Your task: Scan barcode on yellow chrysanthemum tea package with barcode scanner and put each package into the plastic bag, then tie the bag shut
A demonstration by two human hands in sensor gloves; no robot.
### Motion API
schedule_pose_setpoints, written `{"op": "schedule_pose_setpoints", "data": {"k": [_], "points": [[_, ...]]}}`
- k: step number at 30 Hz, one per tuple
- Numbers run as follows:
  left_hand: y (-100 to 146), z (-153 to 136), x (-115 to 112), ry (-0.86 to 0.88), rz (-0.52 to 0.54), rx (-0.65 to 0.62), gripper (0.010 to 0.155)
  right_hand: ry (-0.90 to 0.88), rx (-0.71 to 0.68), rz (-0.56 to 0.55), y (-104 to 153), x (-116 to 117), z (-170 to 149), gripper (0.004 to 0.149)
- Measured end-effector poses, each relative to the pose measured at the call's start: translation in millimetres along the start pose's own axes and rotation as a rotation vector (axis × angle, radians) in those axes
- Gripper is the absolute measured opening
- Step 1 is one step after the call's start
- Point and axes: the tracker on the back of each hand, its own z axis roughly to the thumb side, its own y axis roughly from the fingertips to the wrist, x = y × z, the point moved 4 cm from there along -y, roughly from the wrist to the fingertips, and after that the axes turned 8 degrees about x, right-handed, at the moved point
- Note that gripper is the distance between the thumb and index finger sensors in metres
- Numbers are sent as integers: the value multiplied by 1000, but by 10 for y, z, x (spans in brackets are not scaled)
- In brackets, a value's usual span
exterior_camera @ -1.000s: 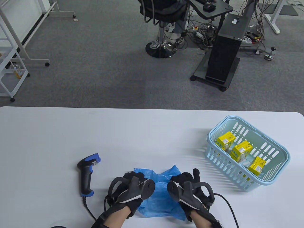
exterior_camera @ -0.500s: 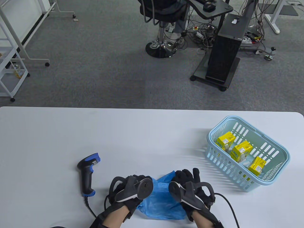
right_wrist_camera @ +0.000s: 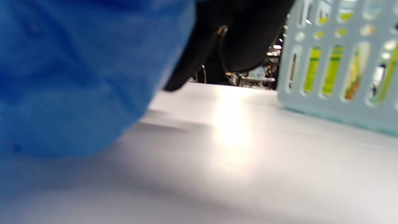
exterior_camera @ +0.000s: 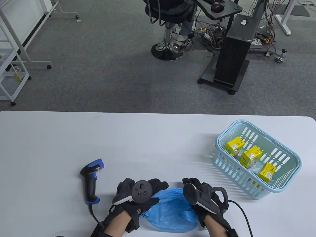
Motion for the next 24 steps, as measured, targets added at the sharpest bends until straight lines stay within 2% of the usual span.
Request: {"op": "schedule_pose_setpoints", "data": {"k": [1,2,4,6,7,9,10,13,19,24], "points": [[-3,64,-5,44,-27,-36,71,-11,15,18,-18,19,-53,62],[-14,143,-17,135,-97,-74,70,-12,28,37,-37,42,-103,62],[-14,289,-16,290,-164,-110,62,-36,48,84,-65,94,-183,62],[-27,404,-19,271,-192,-136,46,-97,78,123,-77,132,-259,64],[-37,441,-66,217,-241,-126,39,-112,82,126,-80,138,-286,65],[-53,411,-129,97,-246,-63,36,-93,70,119,-69,133,-278,66],[-71,350,-165,7,-225,-19,39,-81,55,118,-57,134,-253,68],[-74,164,-240,-109,-237,96,54,-90,7,138,-20,142,-135,75],[-80,-20,-253,-237,-215,184,79,-63,-119,171,75,63,224,97],[-90,-222,-348,-241,-252,245,83,-12,-234,217,217,70,526,105]]}}
